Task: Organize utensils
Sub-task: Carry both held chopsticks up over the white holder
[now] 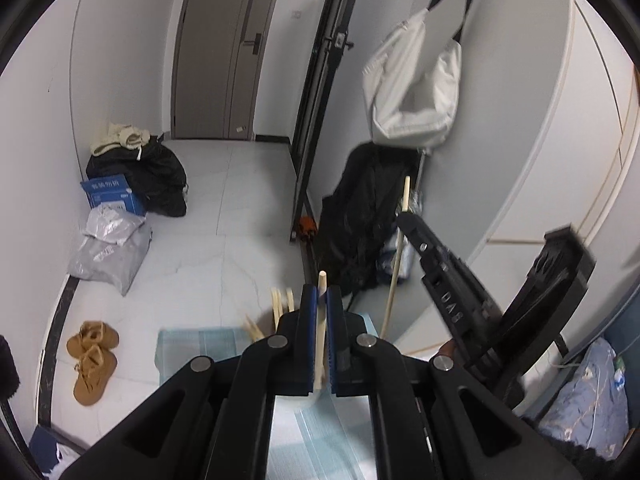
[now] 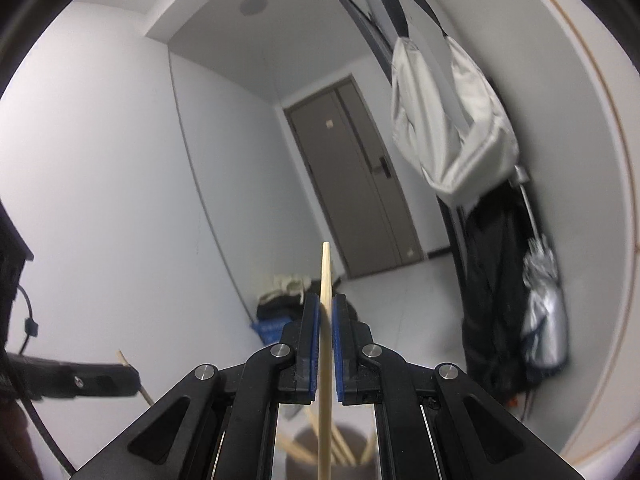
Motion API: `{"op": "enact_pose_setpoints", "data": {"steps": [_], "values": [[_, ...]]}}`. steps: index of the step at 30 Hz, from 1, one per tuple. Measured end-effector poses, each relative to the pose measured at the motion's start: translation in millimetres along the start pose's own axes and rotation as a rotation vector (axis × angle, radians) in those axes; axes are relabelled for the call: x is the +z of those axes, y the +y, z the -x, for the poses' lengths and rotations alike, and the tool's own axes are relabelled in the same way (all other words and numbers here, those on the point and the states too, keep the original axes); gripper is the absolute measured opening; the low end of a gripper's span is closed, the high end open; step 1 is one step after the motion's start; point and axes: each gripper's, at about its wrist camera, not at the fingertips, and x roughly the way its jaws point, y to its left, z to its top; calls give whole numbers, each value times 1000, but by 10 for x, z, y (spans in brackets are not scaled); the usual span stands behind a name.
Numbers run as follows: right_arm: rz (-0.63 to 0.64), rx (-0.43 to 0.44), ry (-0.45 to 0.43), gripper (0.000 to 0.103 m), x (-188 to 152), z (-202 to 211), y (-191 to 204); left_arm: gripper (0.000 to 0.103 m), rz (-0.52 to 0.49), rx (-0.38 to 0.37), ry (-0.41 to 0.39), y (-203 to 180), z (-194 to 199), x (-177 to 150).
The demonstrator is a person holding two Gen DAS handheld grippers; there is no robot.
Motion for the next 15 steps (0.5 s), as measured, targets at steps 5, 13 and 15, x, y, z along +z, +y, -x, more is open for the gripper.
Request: {"op": "enact_pose_setpoints", "data": {"steps": [5,13,15], "values": [[-47,-37,-34,5,-77,-370,-38,1,-14,14,0,148,-137,161],[-86,-123,-30,5,-393,-799,-73,1,3,25,68,395,-524,191],[-84,-154,-48,6,-463,-837,-79,1,-1,31,75,438,-596,201]]}}
